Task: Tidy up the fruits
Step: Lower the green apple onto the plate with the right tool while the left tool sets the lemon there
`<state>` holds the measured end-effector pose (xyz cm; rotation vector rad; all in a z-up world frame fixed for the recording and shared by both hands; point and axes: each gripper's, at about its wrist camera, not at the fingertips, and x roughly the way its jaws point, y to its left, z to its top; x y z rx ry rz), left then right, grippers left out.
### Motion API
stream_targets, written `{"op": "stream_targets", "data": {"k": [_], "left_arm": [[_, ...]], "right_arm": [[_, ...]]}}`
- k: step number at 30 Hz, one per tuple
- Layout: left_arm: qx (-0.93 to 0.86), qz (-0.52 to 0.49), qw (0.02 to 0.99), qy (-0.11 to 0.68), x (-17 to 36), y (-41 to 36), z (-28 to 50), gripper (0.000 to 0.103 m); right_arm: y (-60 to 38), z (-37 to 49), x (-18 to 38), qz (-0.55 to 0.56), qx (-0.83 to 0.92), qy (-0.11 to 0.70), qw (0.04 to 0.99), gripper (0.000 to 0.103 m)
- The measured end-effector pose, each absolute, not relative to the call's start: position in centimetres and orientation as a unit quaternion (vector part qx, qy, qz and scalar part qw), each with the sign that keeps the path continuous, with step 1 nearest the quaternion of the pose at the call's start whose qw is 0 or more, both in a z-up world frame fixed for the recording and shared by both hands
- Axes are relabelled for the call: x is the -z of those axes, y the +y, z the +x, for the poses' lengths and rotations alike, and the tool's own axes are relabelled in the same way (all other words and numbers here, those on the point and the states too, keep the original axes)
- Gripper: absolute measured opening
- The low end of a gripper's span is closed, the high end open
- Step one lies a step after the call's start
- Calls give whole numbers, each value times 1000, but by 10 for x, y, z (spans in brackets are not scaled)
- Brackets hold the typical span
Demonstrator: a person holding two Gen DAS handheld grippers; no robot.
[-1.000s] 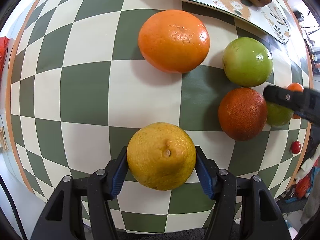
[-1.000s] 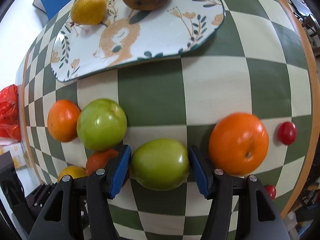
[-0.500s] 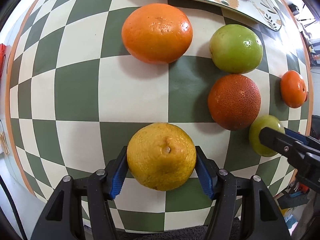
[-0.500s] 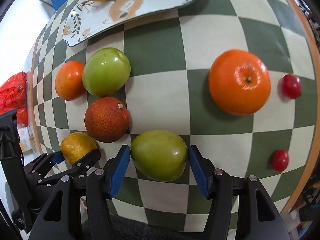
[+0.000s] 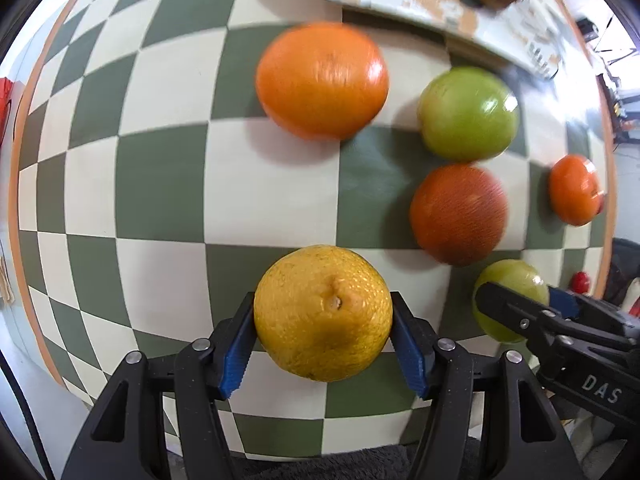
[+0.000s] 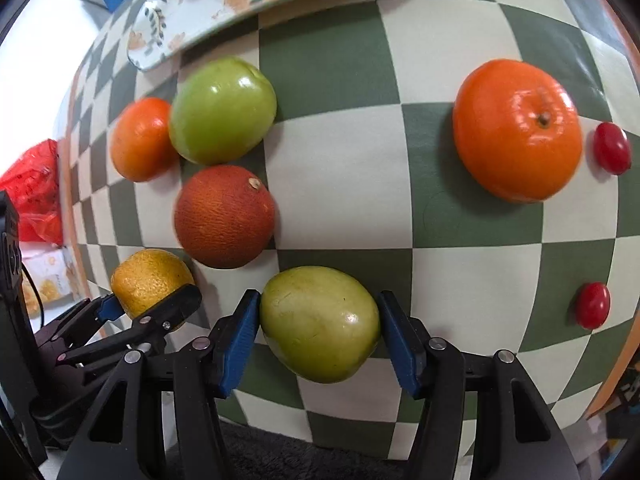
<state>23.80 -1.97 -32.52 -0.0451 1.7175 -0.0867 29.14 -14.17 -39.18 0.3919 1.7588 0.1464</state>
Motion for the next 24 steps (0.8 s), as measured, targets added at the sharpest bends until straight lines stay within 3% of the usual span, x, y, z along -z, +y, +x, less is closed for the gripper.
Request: {"op": "stream_targets", "data": {"k": [5, 11, 18, 24], "left_arm": [[58, -36, 682, 729, 277, -19, 267, 60], [73, -56, 718, 690, 232, -15, 348, 60], [49, -8, 704, 709, 279, -14, 445, 60], [45, 3, 684, 728, 314, -20, 473, 60]], "right_arm": [[-154, 306, 351, 216, -83, 736, 636, 62], [-171, 381, 302, 210, -87, 686, 692, 62], [-173, 475, 320, 129, -52, 680, 720, 62], [-163, 494, 363, 84, -43, 689, 719, 62]]}}
